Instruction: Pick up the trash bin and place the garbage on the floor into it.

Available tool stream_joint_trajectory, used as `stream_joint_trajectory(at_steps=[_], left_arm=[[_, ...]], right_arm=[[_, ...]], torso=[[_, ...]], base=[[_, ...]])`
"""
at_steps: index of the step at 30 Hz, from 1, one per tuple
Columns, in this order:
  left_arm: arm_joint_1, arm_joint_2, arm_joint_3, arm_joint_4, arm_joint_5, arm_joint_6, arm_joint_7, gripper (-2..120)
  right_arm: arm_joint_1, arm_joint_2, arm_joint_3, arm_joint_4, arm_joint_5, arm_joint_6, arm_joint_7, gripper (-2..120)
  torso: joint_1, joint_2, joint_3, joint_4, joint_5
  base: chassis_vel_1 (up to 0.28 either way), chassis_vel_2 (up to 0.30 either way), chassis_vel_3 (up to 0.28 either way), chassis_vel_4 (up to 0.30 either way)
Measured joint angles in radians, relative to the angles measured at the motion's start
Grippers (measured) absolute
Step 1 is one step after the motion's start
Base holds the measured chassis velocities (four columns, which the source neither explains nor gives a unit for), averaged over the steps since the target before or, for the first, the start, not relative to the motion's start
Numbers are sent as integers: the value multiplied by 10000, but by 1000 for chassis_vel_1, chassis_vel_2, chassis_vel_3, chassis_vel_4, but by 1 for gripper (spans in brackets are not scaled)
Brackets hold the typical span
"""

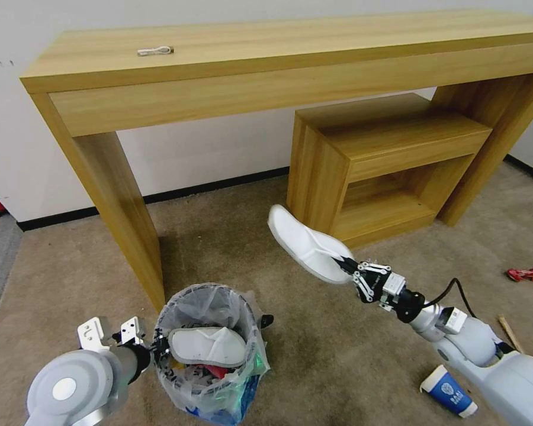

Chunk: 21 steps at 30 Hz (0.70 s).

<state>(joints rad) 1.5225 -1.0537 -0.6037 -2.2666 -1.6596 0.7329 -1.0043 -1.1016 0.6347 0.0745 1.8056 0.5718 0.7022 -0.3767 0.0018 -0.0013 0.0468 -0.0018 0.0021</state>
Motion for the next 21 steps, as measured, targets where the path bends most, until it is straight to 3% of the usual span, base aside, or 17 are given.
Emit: stream_joint_trajectory(at_steps=[21], left_arm=[[-223, -304, 333, 386, 168, 25, 22, 0]], right_arm=[[1039, 909, -2628, 976, 767, -461, 989, 0]], torso=[[0, 0, 0, 0, 0]], base=[[0, 0, 0, 0]])
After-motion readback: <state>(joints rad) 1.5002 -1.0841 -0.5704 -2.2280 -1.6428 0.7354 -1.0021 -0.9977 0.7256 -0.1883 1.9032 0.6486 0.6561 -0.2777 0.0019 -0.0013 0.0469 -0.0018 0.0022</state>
